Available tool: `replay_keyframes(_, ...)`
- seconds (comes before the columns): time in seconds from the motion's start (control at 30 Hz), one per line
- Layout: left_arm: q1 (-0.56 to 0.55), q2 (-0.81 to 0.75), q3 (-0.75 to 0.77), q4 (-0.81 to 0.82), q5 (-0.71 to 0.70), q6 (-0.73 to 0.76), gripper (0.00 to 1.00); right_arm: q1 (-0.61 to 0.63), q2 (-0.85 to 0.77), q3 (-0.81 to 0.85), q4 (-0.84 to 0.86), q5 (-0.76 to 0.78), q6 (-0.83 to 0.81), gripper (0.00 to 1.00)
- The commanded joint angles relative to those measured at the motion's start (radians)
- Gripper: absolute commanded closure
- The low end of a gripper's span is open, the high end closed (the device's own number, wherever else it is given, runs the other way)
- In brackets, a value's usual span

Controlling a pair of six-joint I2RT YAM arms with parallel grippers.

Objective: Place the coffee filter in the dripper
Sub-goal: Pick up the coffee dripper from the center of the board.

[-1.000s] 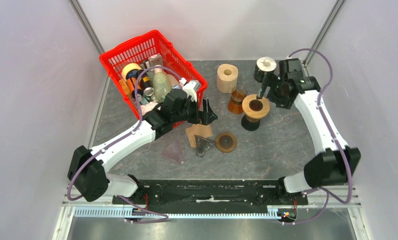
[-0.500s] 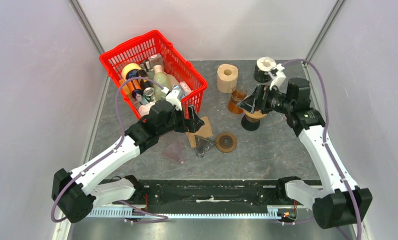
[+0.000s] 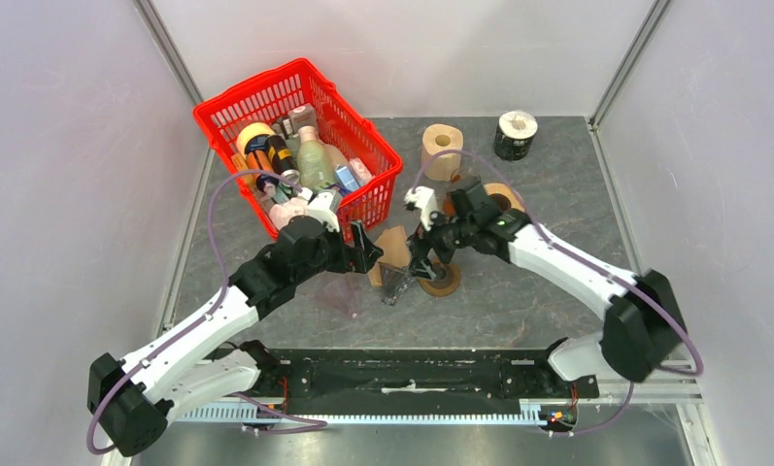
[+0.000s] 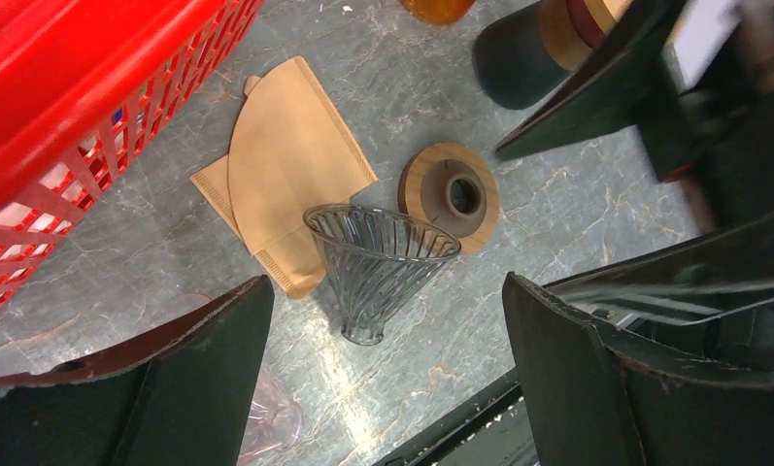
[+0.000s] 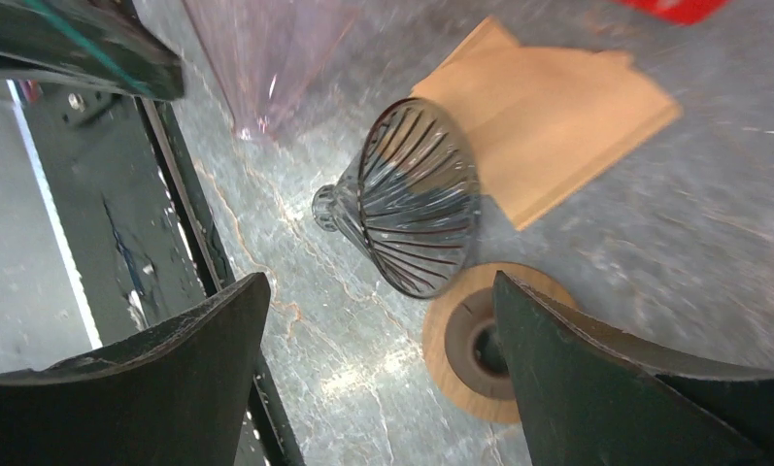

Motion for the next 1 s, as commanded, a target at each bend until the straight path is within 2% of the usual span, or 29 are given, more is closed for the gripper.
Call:
replay_keyframes(0.0,0.011,-0.004,-0.029,-0.066,-0.064,-0.040,0.05,0.090,0.150,0.064,-0.007,0.014,-0.128,0.10)
replay_keyframes(0.17,0.011,-0.010,-0.039,-0.103,-0.122,-0.051,0.05,0.159,0.274,0.107,-0.039,0.014,-0.148,0.16)
replay_keyframes(0.37,0.011,-0.009,-0.039,-0.108,-0.131,-0.049,0.05,0.195,0.309,0.088,0.008,-0.018,-0.128,0.23)
replay_keyframes(0.47,0.012,-0.006,-0.041,-0.108,-0.136,-0.049,0.05,0.199,0.319,0.068,0.050,-0.019,-0.107,0.31)
replay_keyframes(0.73,0.011,-0.002,-0.026,-0.121,-0.157,-0.061,0.06,0.228,0.325,0.065,0.074,0.009,-0.093,0.71)
replay_keyframes(0.93,0.011,-0.005,-0.019,-0.120,-0.165,-0.061,0.06,0.243,0.216,0.078,0.045,0.031,-0.098,1.00)
replay_keyframes(0.97,0.010,-0.002,-0.016,-0.118,-0.169,-0.061,0.06,0.245,0.194,0.082,0.034,0.046,-0.099,1.00)
